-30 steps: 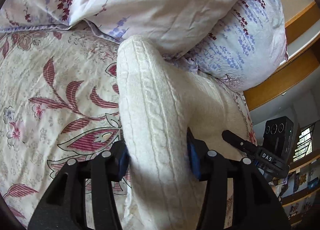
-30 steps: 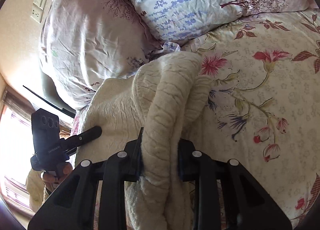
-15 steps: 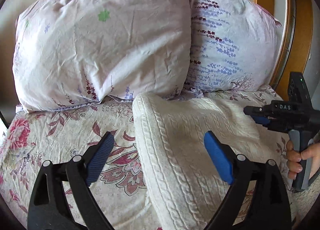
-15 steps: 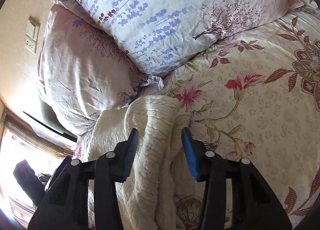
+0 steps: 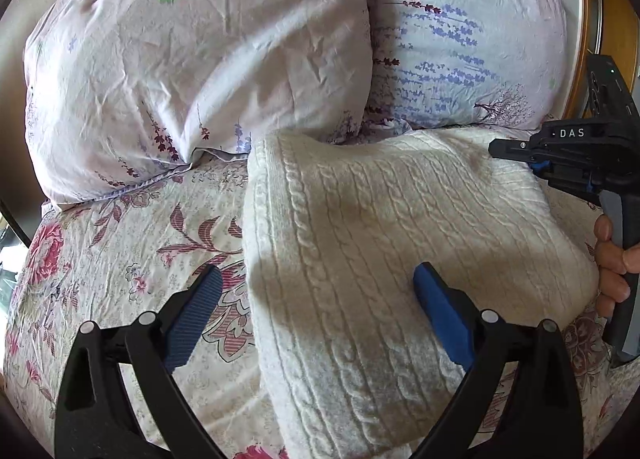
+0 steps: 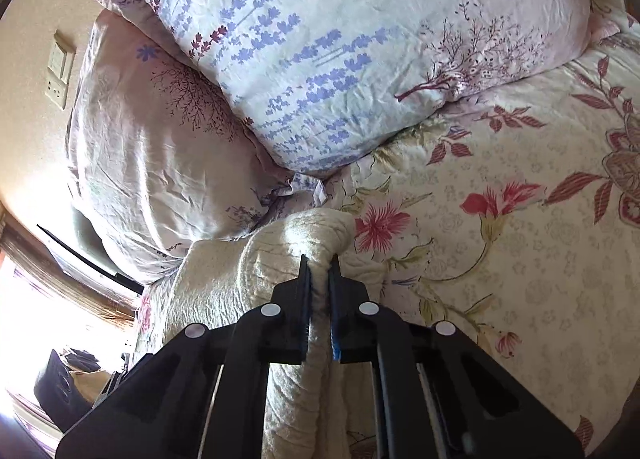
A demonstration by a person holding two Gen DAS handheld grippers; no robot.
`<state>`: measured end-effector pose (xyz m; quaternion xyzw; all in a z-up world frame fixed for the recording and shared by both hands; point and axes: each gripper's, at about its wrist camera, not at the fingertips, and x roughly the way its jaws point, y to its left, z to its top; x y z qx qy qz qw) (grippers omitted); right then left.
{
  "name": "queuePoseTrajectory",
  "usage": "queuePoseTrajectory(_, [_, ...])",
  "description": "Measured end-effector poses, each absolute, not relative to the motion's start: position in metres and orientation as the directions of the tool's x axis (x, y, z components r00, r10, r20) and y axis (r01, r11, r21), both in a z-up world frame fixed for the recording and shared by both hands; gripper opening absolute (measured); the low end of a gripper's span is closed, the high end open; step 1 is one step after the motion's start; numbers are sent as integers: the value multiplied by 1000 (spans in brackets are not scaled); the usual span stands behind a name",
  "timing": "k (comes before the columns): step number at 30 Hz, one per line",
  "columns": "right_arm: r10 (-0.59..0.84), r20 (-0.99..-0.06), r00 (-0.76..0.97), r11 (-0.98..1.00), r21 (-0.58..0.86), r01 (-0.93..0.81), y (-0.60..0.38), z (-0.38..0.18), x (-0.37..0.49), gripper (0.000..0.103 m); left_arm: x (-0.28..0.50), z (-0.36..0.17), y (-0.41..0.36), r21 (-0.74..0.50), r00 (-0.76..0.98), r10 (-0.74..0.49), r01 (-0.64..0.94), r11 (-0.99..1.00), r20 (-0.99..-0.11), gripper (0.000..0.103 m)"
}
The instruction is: Fold small clothes
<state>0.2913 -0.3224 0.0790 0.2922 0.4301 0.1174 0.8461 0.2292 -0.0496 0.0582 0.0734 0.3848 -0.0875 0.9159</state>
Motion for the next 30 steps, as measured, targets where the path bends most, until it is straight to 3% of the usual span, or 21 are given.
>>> queuePoseTrajectory(8, [400, -754, 520, 844, 524, 110, -320, 52, 306, 9, 235, 52, -47, 35, 666, -130, 228, 973, -735, 99])
queuePoseTrajectory(12, [473, -707, 525, 782, 612, 119, -341, 66, 285, 35, 224, 63, -33, -31, 665, -207, 267, 963, -717, 99])
queuePoseTrajectory(13, [485, -694, 532, 772, 626, 112, -346, 71, 276, 38, 219, 66, -28, -47, 670, -228, 277, 960, -706, 99])
queuePoseTrajectory(19, [561, -671, 484, 748, 662, 50, -342, 68, 244, 36, 203, 69, -15, -65, 666, -259, 301, 951, -699, 99])
queuePoseTrajectory(20, [563, -679, 471, 754, 656, 44, -337, 64, 243, 32, 203, 66, -15, -49, 663, -243, 297, 954, -708, 99])
queuePoseTrajectory(21, [554, -694, 461, 770, 637, 34, -331, 61, 243, 17, 203, 62, -15, -33, 660, -223, 287, 957, -718, 99])
queuePoseTrajectory(22, [523, -715, 463, 796, 604, 34, -328, 59, 242, 14, 204, 58, -13, -26, 653, -208, 277, 960, -728, 99])
queuePoseTrajectory(30, [447, -737, 506, 837, 544, 53, -323, 66, 231, 15, 203, 48, -13, -5, 657, -187, 269, 963, -730, 99])
